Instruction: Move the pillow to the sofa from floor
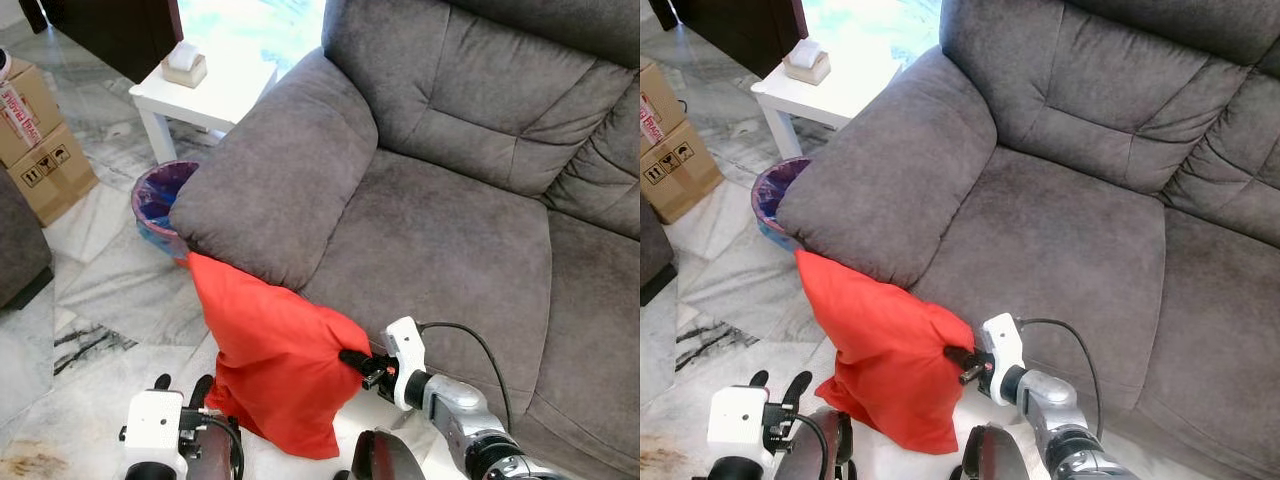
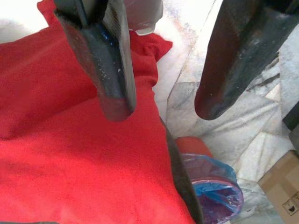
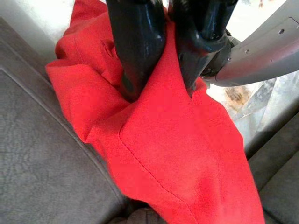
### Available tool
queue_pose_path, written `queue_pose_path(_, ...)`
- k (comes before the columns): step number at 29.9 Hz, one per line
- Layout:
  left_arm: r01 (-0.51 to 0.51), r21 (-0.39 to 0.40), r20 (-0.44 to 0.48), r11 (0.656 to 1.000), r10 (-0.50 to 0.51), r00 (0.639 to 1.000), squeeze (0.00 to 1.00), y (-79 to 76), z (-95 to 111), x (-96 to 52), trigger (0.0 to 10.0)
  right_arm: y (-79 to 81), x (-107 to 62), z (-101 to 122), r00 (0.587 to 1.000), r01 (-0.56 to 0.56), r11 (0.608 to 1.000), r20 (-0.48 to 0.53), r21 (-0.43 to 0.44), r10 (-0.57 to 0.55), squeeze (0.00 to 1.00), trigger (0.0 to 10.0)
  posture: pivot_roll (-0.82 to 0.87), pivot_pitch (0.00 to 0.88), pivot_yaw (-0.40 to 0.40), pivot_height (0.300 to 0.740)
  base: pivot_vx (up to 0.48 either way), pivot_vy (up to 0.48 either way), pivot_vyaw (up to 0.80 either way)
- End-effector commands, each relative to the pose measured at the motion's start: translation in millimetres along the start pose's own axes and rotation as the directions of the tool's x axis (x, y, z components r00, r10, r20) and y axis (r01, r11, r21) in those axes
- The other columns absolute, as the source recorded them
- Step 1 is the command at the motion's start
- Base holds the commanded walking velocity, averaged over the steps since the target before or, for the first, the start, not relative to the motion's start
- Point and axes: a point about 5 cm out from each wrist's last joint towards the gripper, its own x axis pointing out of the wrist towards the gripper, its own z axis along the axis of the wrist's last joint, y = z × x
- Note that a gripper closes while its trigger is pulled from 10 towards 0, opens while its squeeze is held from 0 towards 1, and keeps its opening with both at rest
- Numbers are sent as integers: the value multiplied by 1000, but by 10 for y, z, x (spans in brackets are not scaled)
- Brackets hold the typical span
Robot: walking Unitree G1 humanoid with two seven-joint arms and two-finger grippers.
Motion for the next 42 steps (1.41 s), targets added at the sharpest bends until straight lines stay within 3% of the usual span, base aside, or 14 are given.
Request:
queue_pose_path(1, -5, -11, -37, 1000, 5, 999, 0, -16, -85, -28, 10000, -68, -82, -83, 999, 39, 998, 0, 46, -39, 0, 0, 294, 203, -158, 627, 0, 0, 0)
queue_pose_path(12, -8, -25, -4, 1000, 8, 1000, 0, 4, -68, 134, 10000, -249, -252, 95, 970, 82, 985, 215, 154, -114, 0, 0, 249, 157, -136, 627, 0, 0, 0)
queue_pose_path(18, 6, -65, 3, 998, -6, 1000, 0, -3, -60, 267, 10000, -282, -352, 103, 940, 90, 986, 316, 141, -131, 0, 0, 195, 129, -104, 627, 0, 0, 0)
queue_pose_path(30, 81, -57, 28, 995, -80, 996, 0, -13, -3, 523, 10000, -202, -553, -152, 888, 144, 978, 416, 149, -194, 0, 0, 103, 73, -12, 627, 0, 0, 0)
queue_pose_path(31, 96, -55, 31, 994, -94, 995, 0, -24, 11, 550, 10000, -192, -573, -183, 887, 165, 976, 412, 142, -210, 0, 3882, 91, 73, 1, 627, 0, 0, 0)
queue_pose_path(32, 106, -53, 34, 993, -105, 994, 0, -34, 19, 564, 10000, -191, -579, -196, 885, 174, 974, 411, 144, -219, 0, 3882, 87, 73, 5, 627, 0, 0, 0)
queue_pose_path(33, 117, -50, 35, 992, -115, 993, 0, -41, 25, 580, 10000, -194, -580, -208, 884, 188, 971, 407, 147, -232, 0, 10000, 78, 75, 19, 627, 0, 0, 0)
queue_pose_path(37, 158, -40, 35, 987, -157, 987, 0, -79, 32, 622, 10000, -270, -632, -247, 843, 289, 933, 405, 215, -355, 0, 10000, 69, 78, 40, 642, 0, 0, 0)
queue_pose_path(42, 172, -37, 37, 984, -171, 985, 0, -70, 35, 654, 10000, -214, -629, -248, 844, 287, 937, 410, 201, -347, 0, 10000, 61, 80, 52, 672, 0, 0, 0)
